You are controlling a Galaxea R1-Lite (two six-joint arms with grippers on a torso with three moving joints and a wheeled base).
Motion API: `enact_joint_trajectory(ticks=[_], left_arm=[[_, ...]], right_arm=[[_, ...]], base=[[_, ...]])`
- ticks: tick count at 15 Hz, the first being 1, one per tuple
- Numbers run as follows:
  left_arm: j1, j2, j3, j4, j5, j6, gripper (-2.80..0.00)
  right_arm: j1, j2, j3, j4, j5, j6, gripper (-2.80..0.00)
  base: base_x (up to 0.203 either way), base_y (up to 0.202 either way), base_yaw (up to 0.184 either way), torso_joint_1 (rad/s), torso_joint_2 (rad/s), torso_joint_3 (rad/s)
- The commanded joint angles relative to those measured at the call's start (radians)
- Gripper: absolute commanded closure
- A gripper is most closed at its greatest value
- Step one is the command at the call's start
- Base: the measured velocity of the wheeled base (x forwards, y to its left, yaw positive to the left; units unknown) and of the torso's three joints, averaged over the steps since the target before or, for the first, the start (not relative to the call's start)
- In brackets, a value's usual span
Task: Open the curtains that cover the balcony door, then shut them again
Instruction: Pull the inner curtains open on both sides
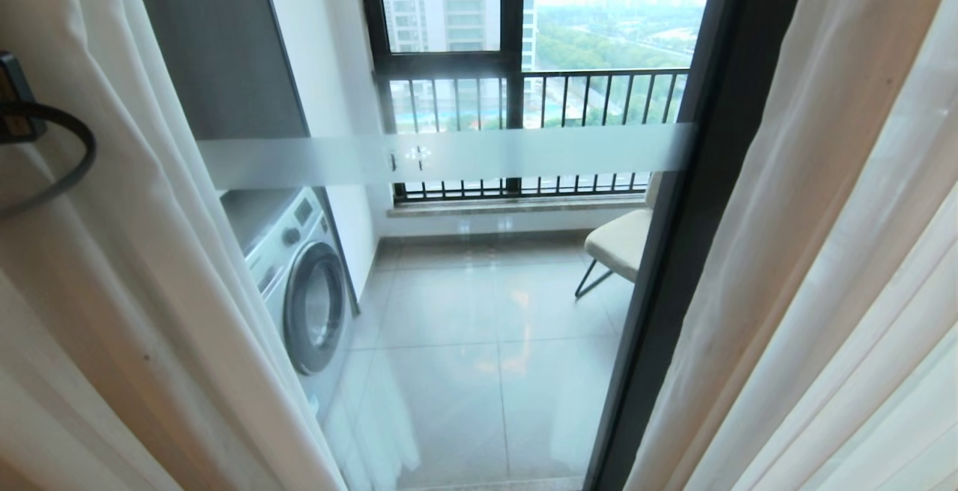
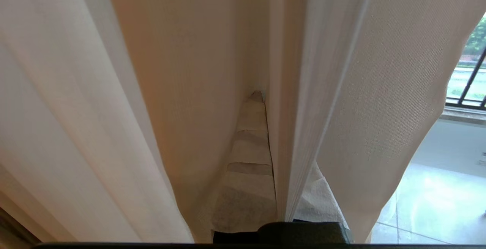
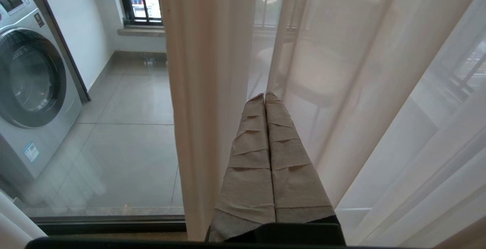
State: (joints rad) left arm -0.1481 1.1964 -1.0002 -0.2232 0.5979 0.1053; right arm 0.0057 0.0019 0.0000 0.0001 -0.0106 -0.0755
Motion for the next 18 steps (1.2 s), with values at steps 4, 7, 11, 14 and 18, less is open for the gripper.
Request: enact_joint_trajectory(ticks=[4,7,11,14,18], left_arm=[[0.005,0.005,0.002,0.001,0.003,0.001,0.0],[0.005,0.005,0.002,0.001,0.005,0.001,0.0],[0.005,-0.003,0.012,0.001,0.005,0.001,0.0],[0.006,-0.009,0.018,0.001,0.007,0.001,0.0],[0.007,-0.023,0.028,0.002,0.007,0.001,0.0]], right_arm=[[0.0,0.0,0.0,0.0,0.0,-0.001,0.0],[0.0,0.0,0.0,0.0,0.0,-0.001,0.0],[0.0,0.0,0.0,0.0,0.0,-0.001,0.0],[0.0,0.0,0.0,0.0,0.0,-0.001,0.0],[0.0,0.0,0.0,0.0,0.0,-0.001,0.0]], base=[[0.0,0.191,0.0,0.001,0.0,0.002],[0.0,0.192,0.001,0.004,0.0,0.001],[0.0,0.191,0.001,0.002,0.0,0.0],[0.0,0.19,0.002,0.003,0.0,0.004],[0.0,0.189,0.0,0.005,0.0,0.0]])
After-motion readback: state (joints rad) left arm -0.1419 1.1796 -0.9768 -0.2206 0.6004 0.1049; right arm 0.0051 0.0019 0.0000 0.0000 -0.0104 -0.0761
